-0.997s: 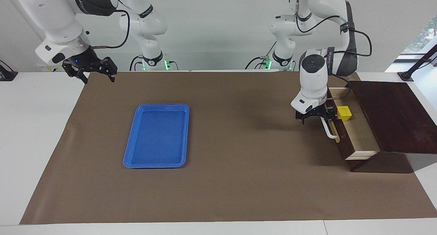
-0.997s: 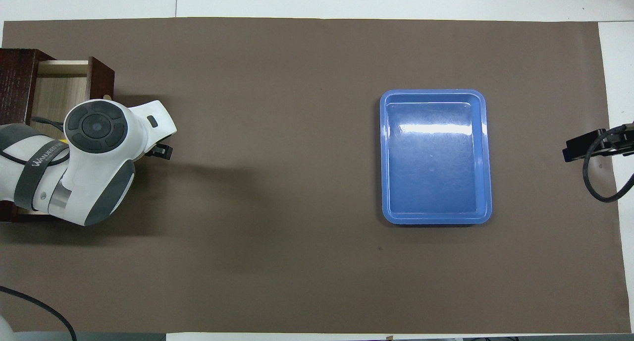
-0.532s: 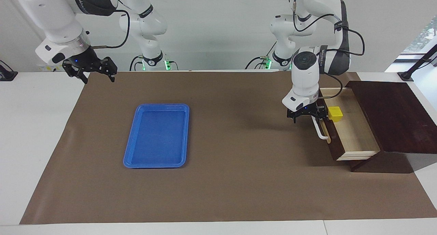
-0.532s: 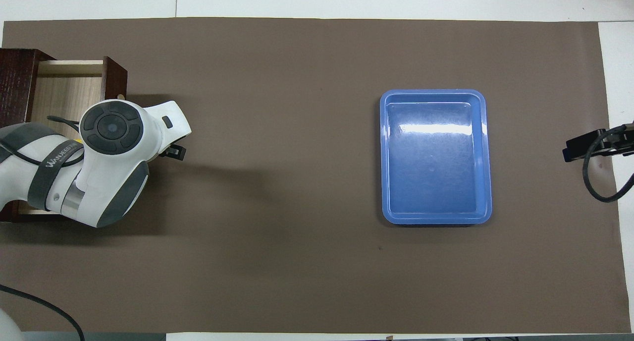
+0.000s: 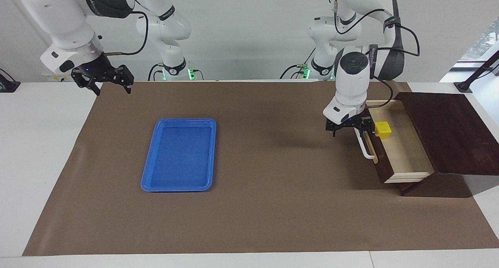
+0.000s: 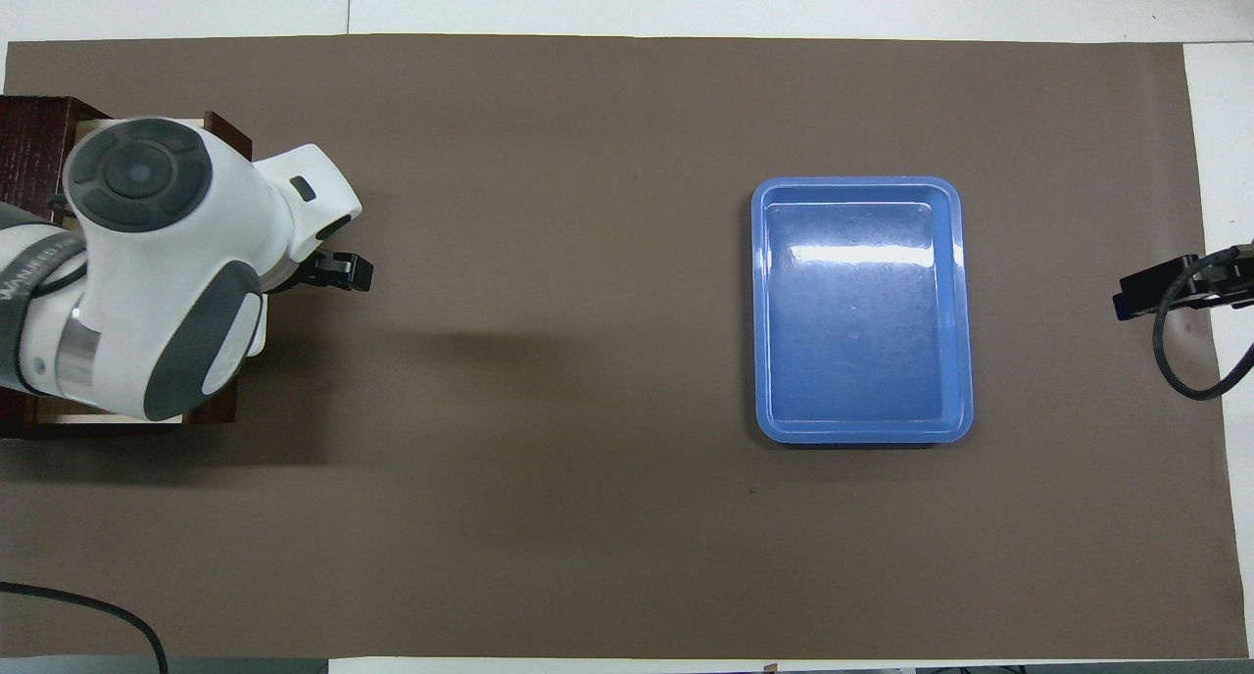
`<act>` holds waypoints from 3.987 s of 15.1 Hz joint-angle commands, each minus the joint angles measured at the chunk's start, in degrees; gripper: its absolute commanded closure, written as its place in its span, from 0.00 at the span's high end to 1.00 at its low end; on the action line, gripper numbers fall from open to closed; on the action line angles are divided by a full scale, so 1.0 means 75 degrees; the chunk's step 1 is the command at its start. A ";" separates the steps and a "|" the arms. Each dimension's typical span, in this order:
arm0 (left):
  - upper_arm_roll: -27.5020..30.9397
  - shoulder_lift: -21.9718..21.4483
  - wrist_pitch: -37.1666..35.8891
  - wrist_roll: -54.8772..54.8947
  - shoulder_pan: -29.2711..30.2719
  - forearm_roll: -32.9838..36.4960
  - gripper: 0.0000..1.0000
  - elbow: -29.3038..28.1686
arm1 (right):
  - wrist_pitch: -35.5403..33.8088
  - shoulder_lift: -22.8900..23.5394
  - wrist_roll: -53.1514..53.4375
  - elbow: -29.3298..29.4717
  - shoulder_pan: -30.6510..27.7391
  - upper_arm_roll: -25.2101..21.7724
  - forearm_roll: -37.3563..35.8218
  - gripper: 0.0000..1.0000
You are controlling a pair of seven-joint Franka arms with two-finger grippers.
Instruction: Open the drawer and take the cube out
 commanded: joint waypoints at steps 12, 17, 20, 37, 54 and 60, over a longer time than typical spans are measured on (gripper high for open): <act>0.0117 -0.0289 -0.0731 -0.7467 0.2182 -0.1421 1.00 0.0674 | -0.0097 -0.0121 0.0111 -0.0086 -0.0074 0.0069 -0.0126 1.00; 0.0117 -0.0933 0.0508 -0.8520 0.2864 -0.1421 1.00 -0.0987 | -0.0097 -0.0121 0.0111 -0.0086 -0.0074 0.0069 -0.0114 1.00; 0.0117 -0.0981 0.0558 -0.8863 0.2958 -0.1421 1.00 -0.1213 | -0.0097 -0.0121 0.0111 -0.0086 -0.0074 0.0069 -0.0126 1.00; 0.0093 -0.1051 0.1460 -1.0375 0.2548 -0.1409 0.89 -0.2057 | -0.0285 -0.0179 -0.0007 -0.0109 -0.0262 -0.0001 -0.0032 1.00; 0.0000 -0.0185 -0.0703 -1.0386 0.1919 -0.1444 0.00 0.1055 | 0.0453 -0.0181 0.6035 -0.1059 0.0171 0.0069 0.2520 1.00; 0.0000 0.0203 -0.1716 -1.2714 -0.0143 -0.1316 0.00 0.2151 | 0.1542 0.0663 0.8780 -0.1082 0.1037 0.0069 0.4149 1.00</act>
